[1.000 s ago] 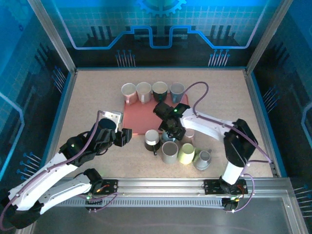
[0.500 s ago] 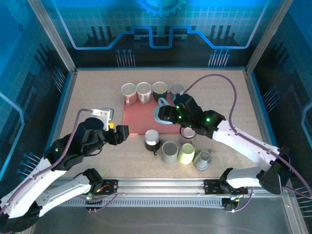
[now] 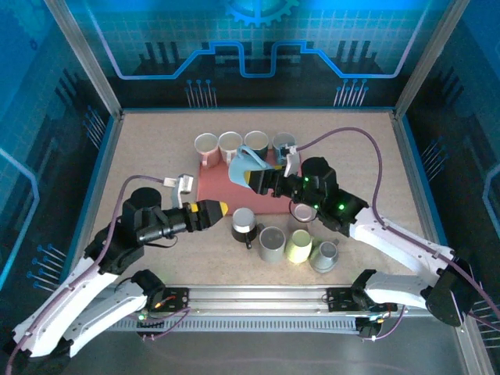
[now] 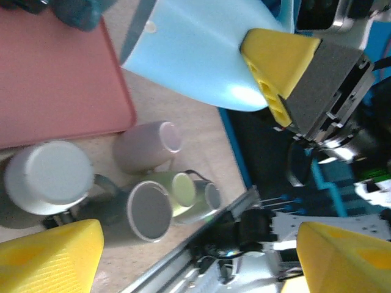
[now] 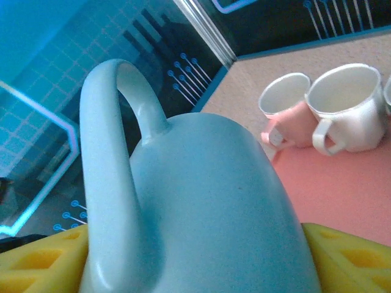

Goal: Turn the mug right side up

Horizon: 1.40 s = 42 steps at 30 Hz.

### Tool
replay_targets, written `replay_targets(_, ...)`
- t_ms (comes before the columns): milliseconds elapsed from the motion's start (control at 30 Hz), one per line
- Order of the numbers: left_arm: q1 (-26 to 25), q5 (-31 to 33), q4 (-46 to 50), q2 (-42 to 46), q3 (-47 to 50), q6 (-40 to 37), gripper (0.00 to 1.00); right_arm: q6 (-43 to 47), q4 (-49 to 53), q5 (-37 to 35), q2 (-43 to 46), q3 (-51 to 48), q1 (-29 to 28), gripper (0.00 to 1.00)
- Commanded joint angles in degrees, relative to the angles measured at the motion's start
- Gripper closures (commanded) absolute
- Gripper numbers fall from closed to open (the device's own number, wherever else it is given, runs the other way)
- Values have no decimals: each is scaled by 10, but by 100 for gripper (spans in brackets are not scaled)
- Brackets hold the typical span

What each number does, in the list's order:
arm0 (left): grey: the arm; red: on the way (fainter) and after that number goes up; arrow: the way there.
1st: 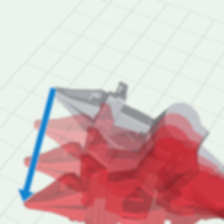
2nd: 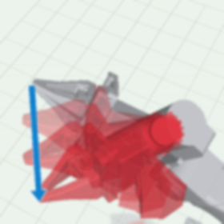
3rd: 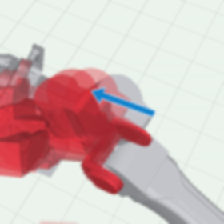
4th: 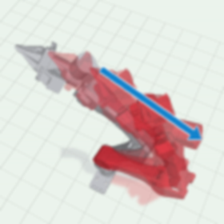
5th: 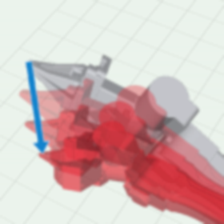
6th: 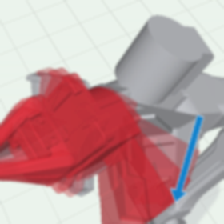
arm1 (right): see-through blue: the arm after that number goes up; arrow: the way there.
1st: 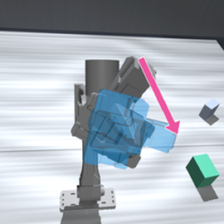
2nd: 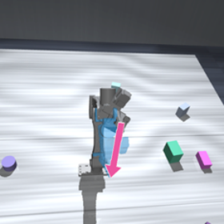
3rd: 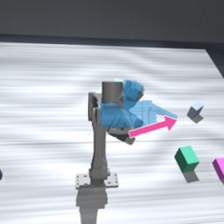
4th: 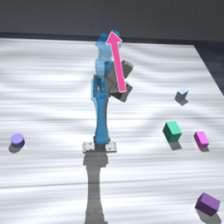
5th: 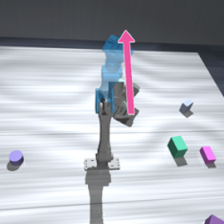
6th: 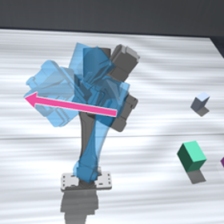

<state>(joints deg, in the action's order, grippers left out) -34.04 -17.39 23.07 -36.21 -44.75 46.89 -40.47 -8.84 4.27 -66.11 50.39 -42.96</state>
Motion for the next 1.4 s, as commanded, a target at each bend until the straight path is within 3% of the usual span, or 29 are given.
replay_targets(0,27,-110,-138,4,36,88,17,21,-239,52,32,-39,13,69)
replay_targets(167,59,-163,-221,-1,61,125,16,7,-324,135,44,-69,40,72)
replay_targets(233,70,-174,-227,-11,52,138,15,46,-285,165,52,-59,45,73)
replay_targets(300,79,-183,-211,-21,33,138,16,140,-200,173,69,-38,40,73)
replay_targets(433,85,-204,-185,-38,-10,140,16,390,-38,115,97,-5,7,72)
replay_targets(500,85,-207,-182,-45,-24,153,16,510,-14,79,105,-3,-13,77)
replay_targets(667,86,-213,-189,-63,-28,234,17,717,-101,-66,113,-30,-50,77)
replay_targets(800,85,-234,-208,-84,-14,321,19,836,-181,-99,108,-58,-51,73)
replay_targets(933,86,-246,-316,-96,29,412,24,895,-220,-76,104,-82,-51,70)
replay_targets(1033,86,-260,-343,-112,29,428,27,903,-251,-66,104,-99,-55,68)
replay_targets(1367,86,-297,-388,-146,49,450,38,947,-218,-39,138,-125,-82,66)
